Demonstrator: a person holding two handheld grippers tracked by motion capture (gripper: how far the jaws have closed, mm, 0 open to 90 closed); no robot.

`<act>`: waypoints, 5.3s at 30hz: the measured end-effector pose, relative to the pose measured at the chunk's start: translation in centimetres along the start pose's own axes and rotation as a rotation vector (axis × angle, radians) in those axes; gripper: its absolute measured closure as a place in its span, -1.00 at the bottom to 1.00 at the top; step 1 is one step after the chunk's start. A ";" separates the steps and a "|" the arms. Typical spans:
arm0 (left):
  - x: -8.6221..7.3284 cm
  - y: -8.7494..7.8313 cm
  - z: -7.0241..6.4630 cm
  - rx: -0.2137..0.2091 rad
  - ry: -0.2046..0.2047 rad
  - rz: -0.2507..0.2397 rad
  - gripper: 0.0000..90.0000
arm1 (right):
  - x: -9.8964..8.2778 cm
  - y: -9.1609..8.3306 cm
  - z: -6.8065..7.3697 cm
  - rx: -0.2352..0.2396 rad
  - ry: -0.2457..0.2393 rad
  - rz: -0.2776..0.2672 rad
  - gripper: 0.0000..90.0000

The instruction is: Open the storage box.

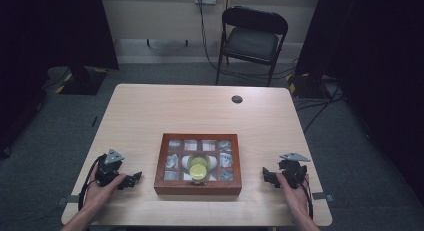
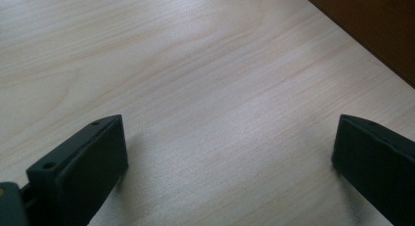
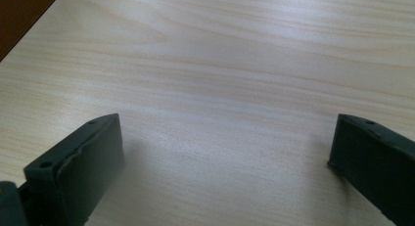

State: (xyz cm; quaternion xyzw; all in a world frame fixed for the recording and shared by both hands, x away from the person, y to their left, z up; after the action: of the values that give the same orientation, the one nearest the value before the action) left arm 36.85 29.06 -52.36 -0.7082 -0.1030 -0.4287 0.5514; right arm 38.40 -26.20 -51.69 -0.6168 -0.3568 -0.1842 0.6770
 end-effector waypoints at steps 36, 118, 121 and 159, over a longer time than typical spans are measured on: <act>1.5 -2.3 -0.7 -0.106 -0.006 0.001 -0.52 | 0.0 0.0 -0.6 0.079 -0.075 -0.002 -1.00; 10.1 0.4 -17.5 -0.618 0.370 0.017 0.65 | 0.1 0.2 -0.5 0.135 -0.134 -0.004 -1.00; 9.9 0.5 -17.4 -0.619 0.376 0.007 0.69 | 0.1 0.2 -0.5 0.135 -0.134 -0.003 -1.00; 10.4 0.8 -16.8 -0.674 0.324 0.017 0.80 | 0.1 0.1 -0.5 0.134 -0.133 -0.003 -1.00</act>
State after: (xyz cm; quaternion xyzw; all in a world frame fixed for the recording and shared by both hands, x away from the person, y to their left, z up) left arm 35.42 10.79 -45.03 -0.7738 0.1382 -0.5404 0.3001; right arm 38.73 -26.61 -51.68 -0.5803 -0.4134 -0.1198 0.6913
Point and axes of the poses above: each handheld gripper's, and its own axes: y roughly forward along the jaws, x roughly out of its top, z roughly to its left, the point moved 2 cm from there along y, roughly forward along the jaws, and after that the axes turned 1 degree about -z, right-handed, at the moved point
